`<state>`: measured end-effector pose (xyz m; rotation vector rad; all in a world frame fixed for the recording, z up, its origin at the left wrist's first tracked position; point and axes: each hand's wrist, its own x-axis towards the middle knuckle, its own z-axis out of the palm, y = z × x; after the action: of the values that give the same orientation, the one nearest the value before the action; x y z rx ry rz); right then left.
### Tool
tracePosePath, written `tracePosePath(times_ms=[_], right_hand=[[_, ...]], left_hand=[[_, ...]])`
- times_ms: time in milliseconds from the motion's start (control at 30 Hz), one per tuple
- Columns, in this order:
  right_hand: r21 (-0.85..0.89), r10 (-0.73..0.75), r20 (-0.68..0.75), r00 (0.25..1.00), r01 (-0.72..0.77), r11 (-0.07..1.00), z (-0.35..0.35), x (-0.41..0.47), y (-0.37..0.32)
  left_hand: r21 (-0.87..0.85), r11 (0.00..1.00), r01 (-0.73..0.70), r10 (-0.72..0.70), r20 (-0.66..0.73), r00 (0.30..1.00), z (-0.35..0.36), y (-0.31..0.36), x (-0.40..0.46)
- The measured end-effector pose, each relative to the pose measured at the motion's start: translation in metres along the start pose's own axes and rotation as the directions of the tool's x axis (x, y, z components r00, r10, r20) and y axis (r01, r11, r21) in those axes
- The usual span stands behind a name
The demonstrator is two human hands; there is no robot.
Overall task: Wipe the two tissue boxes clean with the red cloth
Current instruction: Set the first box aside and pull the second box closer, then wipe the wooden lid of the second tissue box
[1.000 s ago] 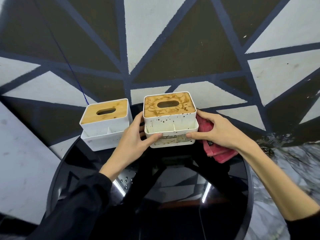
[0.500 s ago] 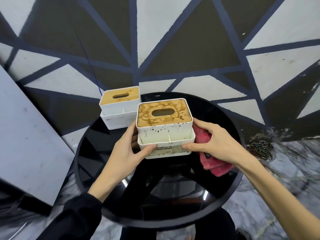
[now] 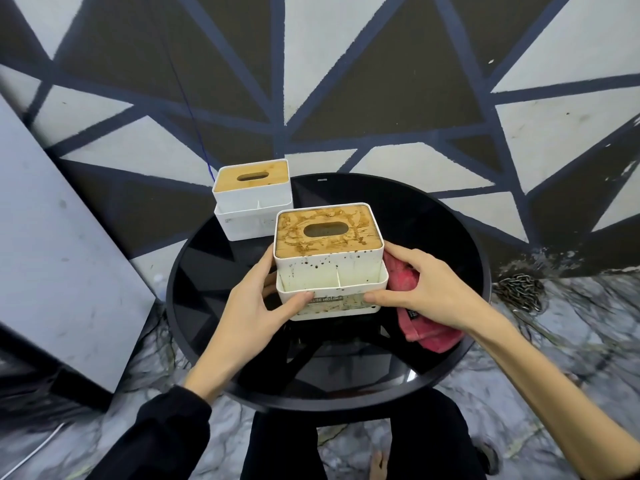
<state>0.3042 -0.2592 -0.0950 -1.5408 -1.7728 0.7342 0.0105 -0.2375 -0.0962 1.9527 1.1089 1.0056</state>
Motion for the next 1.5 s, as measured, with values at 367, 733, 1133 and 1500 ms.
tracePosePath(times_ms=[367,733,1133,1500], right_hand=[[0.167,0.099,-0.067,0.993,-0.087,0.982,-0.018,-0.012,-0.002],[0.218,0.135,-0.307,0.942,-0.069,0.973,-0.029,0.015,-0.034],[-0.232,0.010,-0.225,0.974,-0.063,0.971,-0.025,0.045,-0.062],[-0.633,0.148,-0.001,0.989,-0.115,0.766,-0.024,0.062,-0.089]], left_hand=[[0.077,0.996,0.035,-0.030,-0.064,0.997,-0.013,-0.014,0.015],[0.032,0.995,0.099,-0.104,0.295,0.950,-0.034,-0.033,0.090],[0.048,0.998,0.050,-0.061,0.282,0.957,-0.030,-0.037,0.100],[0.076,0.997,0.006,-0.026,0.268,0.963,-0.028,-0.035,0.100]])
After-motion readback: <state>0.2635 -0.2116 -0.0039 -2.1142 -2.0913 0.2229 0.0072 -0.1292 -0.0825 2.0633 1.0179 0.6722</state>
